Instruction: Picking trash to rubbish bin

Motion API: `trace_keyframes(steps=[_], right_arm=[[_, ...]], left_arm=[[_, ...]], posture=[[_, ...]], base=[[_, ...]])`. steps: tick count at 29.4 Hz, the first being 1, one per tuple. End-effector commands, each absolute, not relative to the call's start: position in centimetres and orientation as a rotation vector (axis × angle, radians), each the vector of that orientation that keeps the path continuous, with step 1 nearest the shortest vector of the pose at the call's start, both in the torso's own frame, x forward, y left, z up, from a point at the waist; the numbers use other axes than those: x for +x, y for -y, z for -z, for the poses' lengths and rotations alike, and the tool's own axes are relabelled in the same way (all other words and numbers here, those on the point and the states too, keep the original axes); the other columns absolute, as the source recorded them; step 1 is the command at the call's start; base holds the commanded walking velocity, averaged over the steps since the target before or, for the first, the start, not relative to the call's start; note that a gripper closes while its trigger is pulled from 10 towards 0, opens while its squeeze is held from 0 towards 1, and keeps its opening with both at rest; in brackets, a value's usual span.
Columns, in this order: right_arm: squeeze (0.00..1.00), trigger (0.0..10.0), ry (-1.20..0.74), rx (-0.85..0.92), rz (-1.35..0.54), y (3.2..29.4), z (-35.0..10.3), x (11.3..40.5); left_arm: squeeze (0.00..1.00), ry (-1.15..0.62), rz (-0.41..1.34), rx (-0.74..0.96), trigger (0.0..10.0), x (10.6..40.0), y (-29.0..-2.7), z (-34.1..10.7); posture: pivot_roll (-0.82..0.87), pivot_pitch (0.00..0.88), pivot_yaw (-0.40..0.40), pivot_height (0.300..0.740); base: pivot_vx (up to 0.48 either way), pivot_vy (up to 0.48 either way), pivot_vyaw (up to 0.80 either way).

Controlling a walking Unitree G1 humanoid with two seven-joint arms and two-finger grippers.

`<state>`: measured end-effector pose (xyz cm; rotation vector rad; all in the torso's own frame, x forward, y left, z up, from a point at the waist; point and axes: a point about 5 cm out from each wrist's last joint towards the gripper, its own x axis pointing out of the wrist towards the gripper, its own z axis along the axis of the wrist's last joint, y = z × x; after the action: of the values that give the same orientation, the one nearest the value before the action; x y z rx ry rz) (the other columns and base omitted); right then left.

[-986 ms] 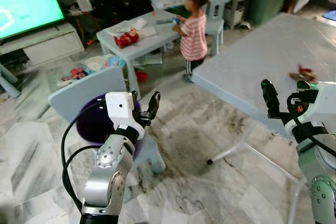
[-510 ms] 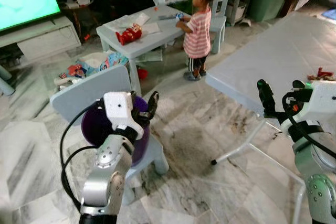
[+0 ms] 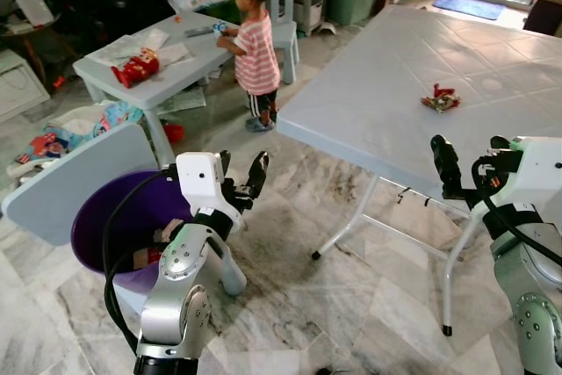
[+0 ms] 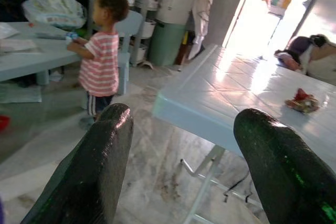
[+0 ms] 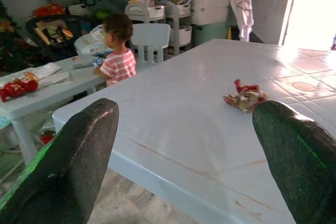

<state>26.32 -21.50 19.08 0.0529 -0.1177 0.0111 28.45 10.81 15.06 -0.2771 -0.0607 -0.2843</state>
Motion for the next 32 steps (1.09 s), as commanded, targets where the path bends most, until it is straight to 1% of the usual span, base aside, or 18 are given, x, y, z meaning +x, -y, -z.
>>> trace_keyframes(steps=[1, 4, 14, 32], right_arm=[[0.0, 10.0, 0.126, 0.051, -0.012, 21.54, -19.34, 26.25], [0.0, 10.0, 0.126, 0.049, -0.012, 21.53, -19.32, 26.19], [0.0, 10.0, 0.128, 0.048, -0.017, 21.5, -19.37, 26.29], [0.0, 10.0, 0.128, 0.048, -0.017, 21.46, -19.34, 26.37]], left_arm=[[0.0, 0.049, 0.287, -0.277, 10.0, 28.56, -10.75, -14.98], [0.0, 0.047, 0.286, -0.279, 10.0, 28.51, -10.79, -14.94], [0.0, 0.044, 0.292, -0.276, 10.0, 28.48, -10.83, -14.89], [0.0, 0.035, 0.285, -0.28, 10.0, 28.48, -10.91, -14.69]], posture=[[-0.07, 0.085, -0.006, 0.74], [-0.07, 0.085, -0.004, 0.74], [-0.07, 0.085, -0.004, 0.74], [-0.07, 0.083, -0.005, 0.74]], base=[[0.296, -0.24, 0.0], [0.296, 0.0, 0.0], [0.296, -0.243, 0.0], [0.308, -0.314, 0.0]])
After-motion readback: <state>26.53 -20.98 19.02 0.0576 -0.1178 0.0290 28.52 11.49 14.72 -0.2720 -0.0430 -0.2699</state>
